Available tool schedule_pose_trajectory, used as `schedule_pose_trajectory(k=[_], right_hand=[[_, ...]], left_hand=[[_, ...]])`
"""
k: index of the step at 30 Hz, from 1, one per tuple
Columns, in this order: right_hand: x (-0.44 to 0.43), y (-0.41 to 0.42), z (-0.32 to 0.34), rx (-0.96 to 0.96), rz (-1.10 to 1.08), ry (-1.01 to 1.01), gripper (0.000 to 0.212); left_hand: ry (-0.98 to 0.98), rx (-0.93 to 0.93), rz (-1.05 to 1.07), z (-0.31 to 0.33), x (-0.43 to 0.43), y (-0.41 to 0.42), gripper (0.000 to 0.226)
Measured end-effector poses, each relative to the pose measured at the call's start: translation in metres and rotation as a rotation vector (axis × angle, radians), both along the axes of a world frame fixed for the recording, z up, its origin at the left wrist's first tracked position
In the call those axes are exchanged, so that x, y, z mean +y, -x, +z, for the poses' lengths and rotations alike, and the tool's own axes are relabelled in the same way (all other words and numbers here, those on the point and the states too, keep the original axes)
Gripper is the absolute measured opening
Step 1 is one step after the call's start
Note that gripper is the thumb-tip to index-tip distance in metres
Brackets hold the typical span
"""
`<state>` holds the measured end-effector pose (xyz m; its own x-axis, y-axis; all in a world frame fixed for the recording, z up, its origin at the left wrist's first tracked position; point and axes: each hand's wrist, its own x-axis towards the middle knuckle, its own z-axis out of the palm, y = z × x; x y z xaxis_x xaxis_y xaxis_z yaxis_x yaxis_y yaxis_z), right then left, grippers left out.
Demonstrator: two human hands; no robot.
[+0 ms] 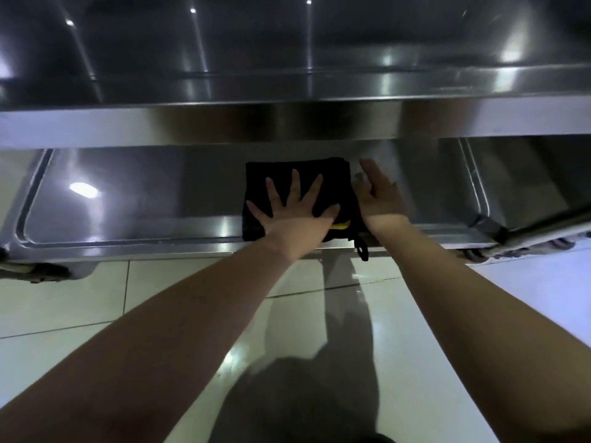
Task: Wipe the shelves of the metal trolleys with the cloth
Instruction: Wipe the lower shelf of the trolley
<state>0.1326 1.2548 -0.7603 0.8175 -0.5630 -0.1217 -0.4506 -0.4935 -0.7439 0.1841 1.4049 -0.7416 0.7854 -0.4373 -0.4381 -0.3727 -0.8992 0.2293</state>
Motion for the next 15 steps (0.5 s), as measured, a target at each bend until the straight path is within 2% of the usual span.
schedule_pose_trajectory(k=[3,5,7,11,15], right_hand=[[0.035,-0.023,0.012,0.068,0.244,0.427,0.054],[0.070,-0.038,0.013,0.160,0.475,0.557,0.059],[0.095,-0.043,0.006,0.274,0.609,0.590,0.061],[0.067,-0.030,-0.007,0.374,0.593,0.618,0.061],[-0.016,0.009,-0.010,0.424,0.414,0.624,0.062]], left_hand=[[-0.018,-0.304,0.048,0.005,0.046,-0.038,0.059],[-0.015,-0.375,0.134,-0.003,0.081,-0.060,0.055],[-0.057,-0.379,0.083,-0.015,0.107,-0.064,0.056],[-0.045,-0.319,-0.043,-0.025,0.113,-0.051,0.055],[-0.032,-0.304,-0.113,-0.029,0.112,-0.048,0.058]])
